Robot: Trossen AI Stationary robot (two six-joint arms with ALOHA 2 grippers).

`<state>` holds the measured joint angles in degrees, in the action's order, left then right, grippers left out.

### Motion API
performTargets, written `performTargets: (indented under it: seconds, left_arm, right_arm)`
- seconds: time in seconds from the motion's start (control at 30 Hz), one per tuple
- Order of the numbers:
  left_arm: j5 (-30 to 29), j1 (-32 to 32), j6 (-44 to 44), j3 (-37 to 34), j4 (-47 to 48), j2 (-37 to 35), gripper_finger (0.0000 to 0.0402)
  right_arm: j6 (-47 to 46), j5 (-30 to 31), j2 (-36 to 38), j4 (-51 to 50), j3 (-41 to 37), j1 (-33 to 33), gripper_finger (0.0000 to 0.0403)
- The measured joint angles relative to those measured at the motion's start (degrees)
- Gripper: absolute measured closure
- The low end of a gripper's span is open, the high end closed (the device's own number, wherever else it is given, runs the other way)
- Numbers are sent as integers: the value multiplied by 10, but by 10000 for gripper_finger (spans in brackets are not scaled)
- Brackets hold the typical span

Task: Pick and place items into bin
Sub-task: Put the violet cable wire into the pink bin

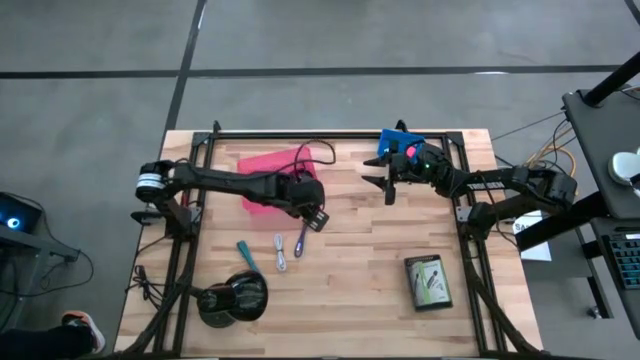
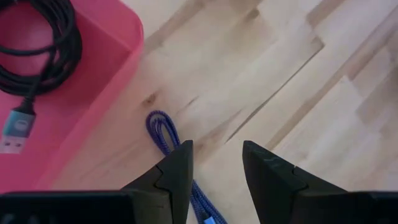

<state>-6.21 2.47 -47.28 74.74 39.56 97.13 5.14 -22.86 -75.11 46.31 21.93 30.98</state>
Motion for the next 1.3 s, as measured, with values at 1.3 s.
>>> performTargets:
  seconds: [1.3]
  left_arm:
    - [-35, -2, 15, -1, 1, 145, 278]
  right_arm:
    - [15, 0, 0, -12, -1, 0, 207]
